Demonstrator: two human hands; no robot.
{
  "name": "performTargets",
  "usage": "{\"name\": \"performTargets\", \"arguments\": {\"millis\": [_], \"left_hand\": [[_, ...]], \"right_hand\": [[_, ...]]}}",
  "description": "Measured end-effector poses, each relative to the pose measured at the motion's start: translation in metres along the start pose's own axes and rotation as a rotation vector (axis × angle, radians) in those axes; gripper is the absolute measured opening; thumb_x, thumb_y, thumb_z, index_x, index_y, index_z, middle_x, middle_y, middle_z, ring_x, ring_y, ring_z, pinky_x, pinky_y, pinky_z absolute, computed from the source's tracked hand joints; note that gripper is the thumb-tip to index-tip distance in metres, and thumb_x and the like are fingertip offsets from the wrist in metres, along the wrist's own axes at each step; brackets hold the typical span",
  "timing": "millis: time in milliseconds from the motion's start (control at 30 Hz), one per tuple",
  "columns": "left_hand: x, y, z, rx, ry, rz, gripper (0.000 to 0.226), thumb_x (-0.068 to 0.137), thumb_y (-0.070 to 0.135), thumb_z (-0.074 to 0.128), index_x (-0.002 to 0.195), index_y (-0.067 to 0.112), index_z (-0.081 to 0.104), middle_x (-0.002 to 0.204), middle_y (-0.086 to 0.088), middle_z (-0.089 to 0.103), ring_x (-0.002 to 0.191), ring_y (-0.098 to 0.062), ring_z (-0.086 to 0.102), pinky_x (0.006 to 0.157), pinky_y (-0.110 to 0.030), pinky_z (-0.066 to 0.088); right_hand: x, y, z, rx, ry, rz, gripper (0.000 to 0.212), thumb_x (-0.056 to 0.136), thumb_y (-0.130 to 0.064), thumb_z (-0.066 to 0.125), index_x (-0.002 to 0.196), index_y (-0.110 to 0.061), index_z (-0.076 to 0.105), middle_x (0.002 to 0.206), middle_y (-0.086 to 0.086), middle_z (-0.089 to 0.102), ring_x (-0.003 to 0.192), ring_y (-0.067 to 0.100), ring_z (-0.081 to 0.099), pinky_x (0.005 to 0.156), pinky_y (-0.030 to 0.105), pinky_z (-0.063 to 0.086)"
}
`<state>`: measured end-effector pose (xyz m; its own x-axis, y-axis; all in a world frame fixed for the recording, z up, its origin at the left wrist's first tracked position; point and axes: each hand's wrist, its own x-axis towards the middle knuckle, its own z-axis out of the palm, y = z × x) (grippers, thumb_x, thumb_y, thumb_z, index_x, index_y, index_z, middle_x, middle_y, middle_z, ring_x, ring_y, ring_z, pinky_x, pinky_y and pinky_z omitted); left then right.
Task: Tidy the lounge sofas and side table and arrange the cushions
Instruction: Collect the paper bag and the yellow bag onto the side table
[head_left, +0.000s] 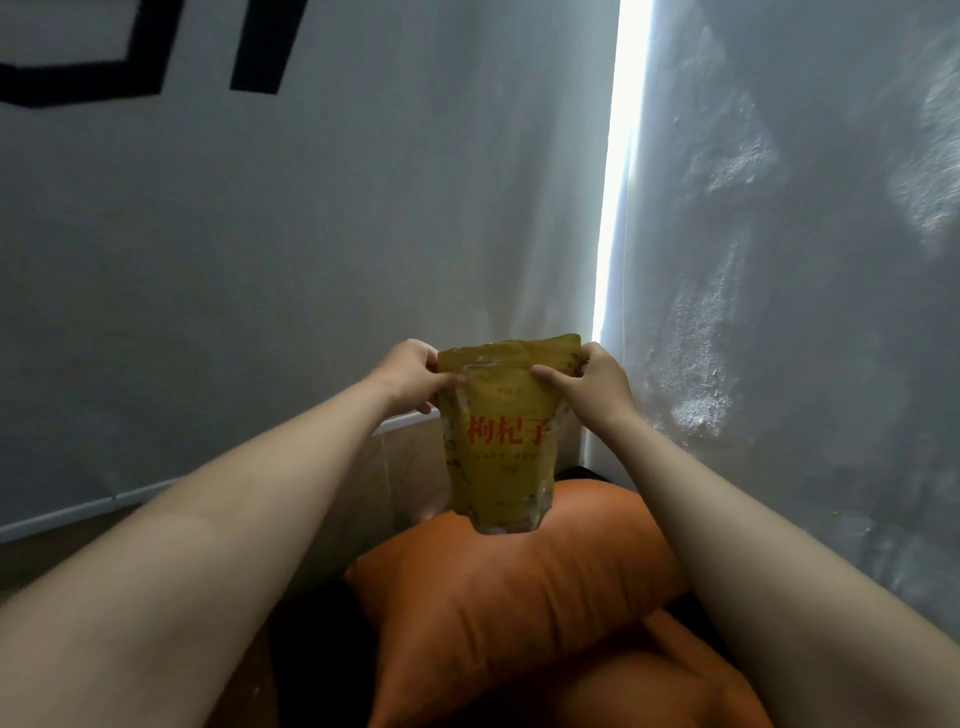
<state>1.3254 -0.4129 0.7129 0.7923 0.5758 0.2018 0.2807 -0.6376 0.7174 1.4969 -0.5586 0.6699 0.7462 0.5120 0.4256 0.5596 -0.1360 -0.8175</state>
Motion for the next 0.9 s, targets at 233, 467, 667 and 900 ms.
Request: {"name": "performTargets", "arguments": {"millis": [233, 467, 667, 900], "left_hand": [[-0.026, -0.006, 0.001, 0.043, 0.026, -0.076, 0.02, 0.093, 0.021, 0.062, 0.096, 0.002, 0.067, 0.087, -0.01, 0.069, 0.071, -0.016, 0.066, 0.067, -0.03, 0.055], [-0.066, -0.042, -0.03, 0.054, 0.089, -0.171, 0.023, 0.093, 0.023, 0.063, 0.099, 0.002, 0.068, 0.094, -0.011, 0.069, 0.084, -0.022, 0.068, 0.072, -0.034, 0.057], [-0.117, -0.094, -0.072, 0.001, 0.163, -0.259, 0.025, 0.093, 0.024, 0.063, 0.1, 0.001, 0.067, 0.099, -0.015, 0.07, 0.081, -0.021, 0.067, 0.069, -0.032, 0.056], [-0.206, -0.193, -0.14, -0.048, 0.214, -0.383, 0.014, 0.093, 0.019, 0.063, 0.092, 0.006, 0.069, 0.095, -0.013, 0.072, 0.076, -0.019, 0.068, 0.057, -0.026, 0.057]], "right_hand": [[-0.008, 0.001, 0.008, 0.029, -0.074, -0.023, 0.048, 0.073, -0.043, 0.08, 0.1, -0.009, 0.058, 0.092, 0.004, 0.065, 0.087, 0.022, 0.064, 0.079, 0.043, 0.056], [-0.036, -0.02, 0.057, 0.077, -0.161, -0.045, 0.047, 0.075, -0.04, 0.08, 0.098, -0.005, 0.06, 0.089, 0.006, 0.065, 0.08, 0.02, 0.061, 0.06, 0.024, 0.047], [-0.072, -0.058, 0.119, 0.101, -0.248, -0.064, 0.043, 0.075, -0.04, 0.08, 0.091, -0.008, 0.056, 0.079, 0.0, 0.059, 0.07, 0.013, 0.055, 0.053, 0.02, 0.037], [-0.154, -0.117, 0.225, 0.18, -0.377, 0.013, 0.037, 0.072, -0.039, 0.082, 0.085, -0.013, 0.06, 0.08, -0.002, 0.063, 0.074, 0.011, 0.06, 0.056, 0.019, 0.044]]}}
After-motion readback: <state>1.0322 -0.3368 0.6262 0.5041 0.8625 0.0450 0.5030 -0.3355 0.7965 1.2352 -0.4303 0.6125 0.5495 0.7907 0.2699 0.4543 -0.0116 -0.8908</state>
